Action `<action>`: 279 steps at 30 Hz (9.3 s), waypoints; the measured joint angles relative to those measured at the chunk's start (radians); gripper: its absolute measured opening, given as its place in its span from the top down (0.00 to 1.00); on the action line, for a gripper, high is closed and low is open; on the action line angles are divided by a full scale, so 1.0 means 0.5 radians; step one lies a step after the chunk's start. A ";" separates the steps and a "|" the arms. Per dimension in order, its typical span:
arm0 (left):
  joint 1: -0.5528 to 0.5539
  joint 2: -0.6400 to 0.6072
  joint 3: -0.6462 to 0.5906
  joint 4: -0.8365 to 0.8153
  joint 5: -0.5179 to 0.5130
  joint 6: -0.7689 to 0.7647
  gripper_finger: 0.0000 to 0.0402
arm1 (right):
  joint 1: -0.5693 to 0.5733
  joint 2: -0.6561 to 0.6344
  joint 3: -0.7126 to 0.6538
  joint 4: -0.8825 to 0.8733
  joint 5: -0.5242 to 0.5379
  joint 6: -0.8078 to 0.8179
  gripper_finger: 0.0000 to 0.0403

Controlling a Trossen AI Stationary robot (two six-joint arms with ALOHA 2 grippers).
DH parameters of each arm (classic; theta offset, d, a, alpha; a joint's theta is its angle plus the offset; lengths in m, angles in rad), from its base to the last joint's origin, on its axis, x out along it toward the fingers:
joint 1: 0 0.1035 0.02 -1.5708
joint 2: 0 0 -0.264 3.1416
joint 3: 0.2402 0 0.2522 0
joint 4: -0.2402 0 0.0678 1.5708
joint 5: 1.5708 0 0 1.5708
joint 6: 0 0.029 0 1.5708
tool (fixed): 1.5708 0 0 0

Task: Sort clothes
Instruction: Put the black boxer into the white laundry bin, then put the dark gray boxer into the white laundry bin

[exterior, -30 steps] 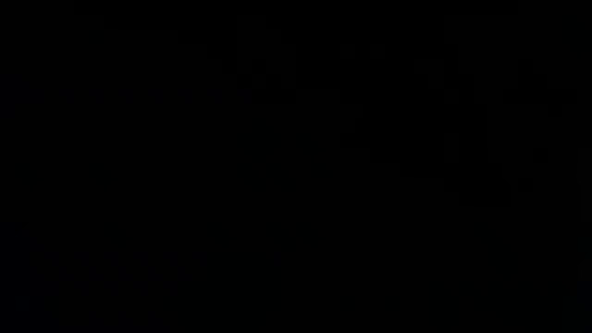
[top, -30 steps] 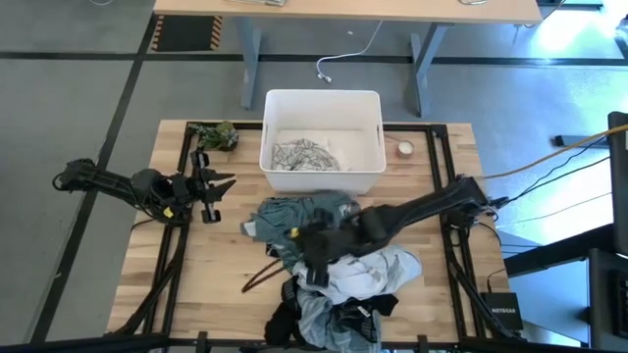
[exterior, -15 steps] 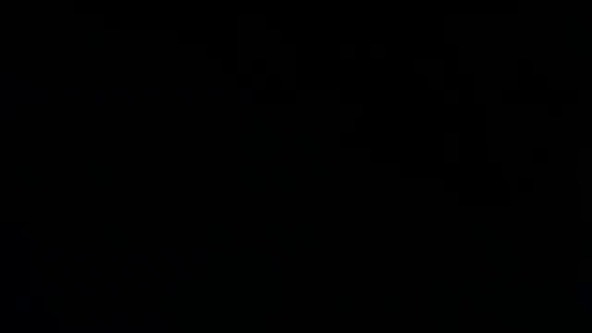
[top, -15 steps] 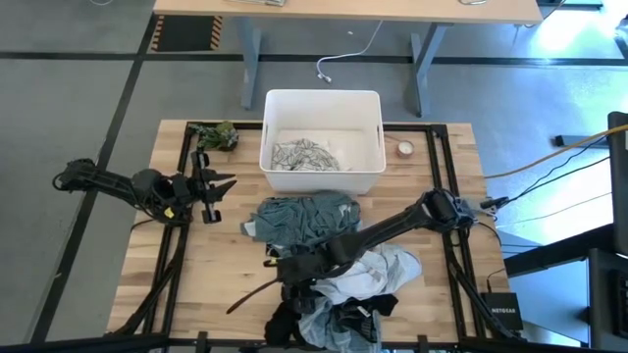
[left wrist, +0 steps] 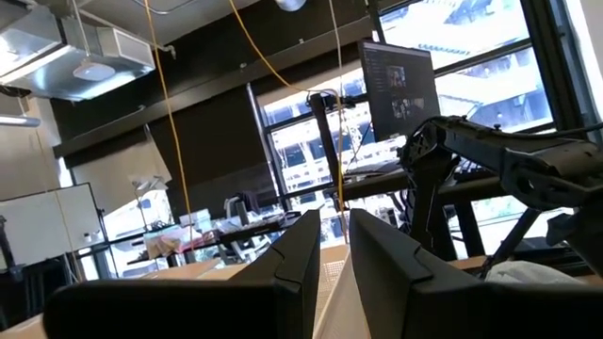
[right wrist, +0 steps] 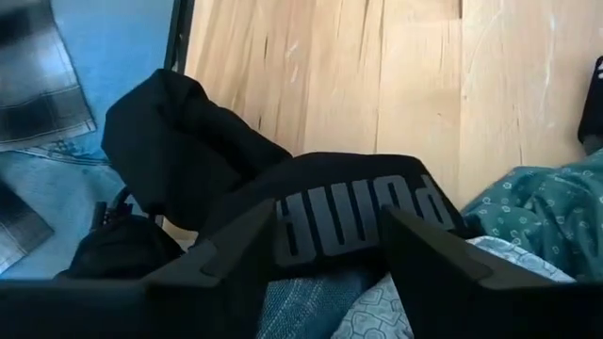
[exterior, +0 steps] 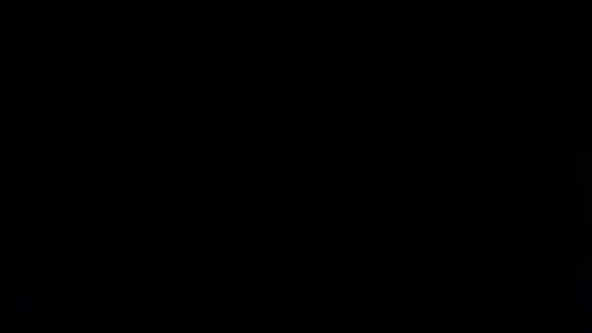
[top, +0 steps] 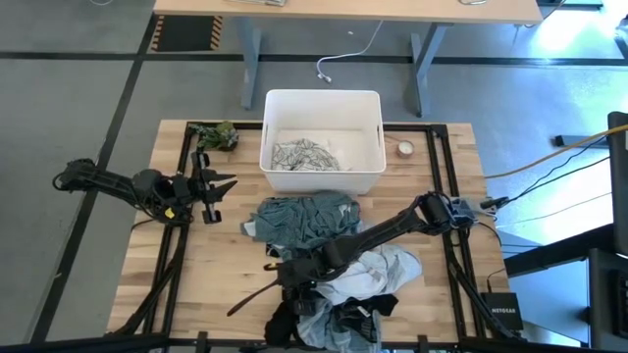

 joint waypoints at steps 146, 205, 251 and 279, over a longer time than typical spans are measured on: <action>0.001 0.000 0.001 -0.003 0.000 0.111 0.86 | 0.024 0.399 0.887 -1.867 1.198 0.052 0.96; 0.001 0.000 0.000 -0.015 -0.014 0.229 0.86 | -0.019 0.110 0.888 -0.450 1.478 -0.544 0.44; 0.002 -0.009 -0.001 -0.129 -0.107 0.291 0.86 | -0.181 0.415 0.888 -0.645 1.747 -0.337 0.98; 0.002 -0.009 -0.001 -0.133 -0.107 0.291 0.86 | -0.080 -0.471 0.890 0.432 2.747 -1.501 0.93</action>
